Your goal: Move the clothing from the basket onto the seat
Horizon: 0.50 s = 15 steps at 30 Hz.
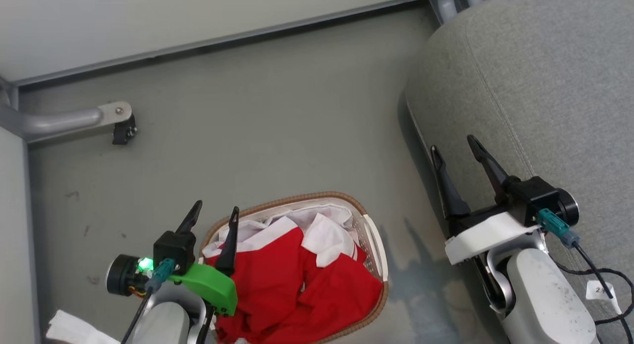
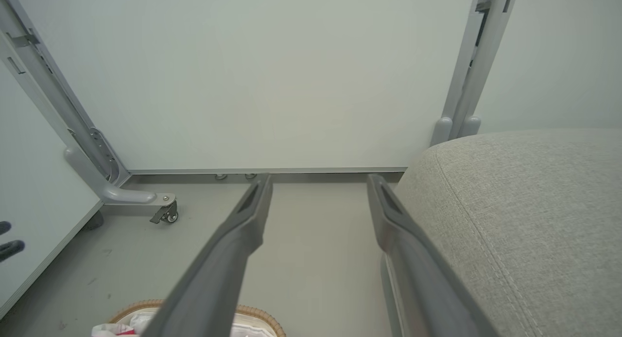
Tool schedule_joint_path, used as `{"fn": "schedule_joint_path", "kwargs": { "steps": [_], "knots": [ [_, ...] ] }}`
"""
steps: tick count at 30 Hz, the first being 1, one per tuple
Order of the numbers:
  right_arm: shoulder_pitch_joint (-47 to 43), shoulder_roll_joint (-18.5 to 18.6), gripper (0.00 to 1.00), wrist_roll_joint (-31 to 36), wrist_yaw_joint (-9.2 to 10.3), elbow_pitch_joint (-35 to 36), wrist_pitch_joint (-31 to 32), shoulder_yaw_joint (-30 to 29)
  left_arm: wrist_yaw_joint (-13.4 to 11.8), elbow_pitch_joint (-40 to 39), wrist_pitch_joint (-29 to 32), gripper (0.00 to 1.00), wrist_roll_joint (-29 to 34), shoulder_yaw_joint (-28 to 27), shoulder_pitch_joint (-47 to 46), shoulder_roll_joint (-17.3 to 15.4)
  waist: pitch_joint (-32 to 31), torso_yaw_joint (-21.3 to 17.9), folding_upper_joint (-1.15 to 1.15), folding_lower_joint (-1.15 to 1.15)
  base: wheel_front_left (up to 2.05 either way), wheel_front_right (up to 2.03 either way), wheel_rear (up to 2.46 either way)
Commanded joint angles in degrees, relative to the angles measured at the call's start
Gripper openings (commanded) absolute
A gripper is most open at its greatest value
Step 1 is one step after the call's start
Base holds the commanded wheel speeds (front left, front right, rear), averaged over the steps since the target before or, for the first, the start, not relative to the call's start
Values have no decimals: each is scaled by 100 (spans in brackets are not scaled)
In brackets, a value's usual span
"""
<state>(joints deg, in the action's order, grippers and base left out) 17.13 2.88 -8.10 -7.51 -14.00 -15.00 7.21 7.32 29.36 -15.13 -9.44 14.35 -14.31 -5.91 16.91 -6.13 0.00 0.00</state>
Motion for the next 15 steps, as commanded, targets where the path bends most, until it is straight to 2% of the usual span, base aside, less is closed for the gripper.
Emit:
{"fn": "schedule_joint_path", "kwargs": {
  "steps": [1, 10, 15],
  "knots": [
    [131, 10, 100, -59, 4, 60, -27, 38, 25, 39, -4, 100, -39, 126, -212, -106, 657, -349, 0, 0, 0, 0, 0],
    [449, 8, 100, -352, 4, 256, -27, 295, 23, 563, -3, 100, -327, 1338, -836, -528, 1456, -614, 0, 0, 0, 0, 0],
    [612, 7, 100, -463, 4, 407, -27, 414, 23, 809, -3, 100, -258, 1901, -1174, -724, 1866, -739, 0, 0, 0, 0, 0]
  ]
}}
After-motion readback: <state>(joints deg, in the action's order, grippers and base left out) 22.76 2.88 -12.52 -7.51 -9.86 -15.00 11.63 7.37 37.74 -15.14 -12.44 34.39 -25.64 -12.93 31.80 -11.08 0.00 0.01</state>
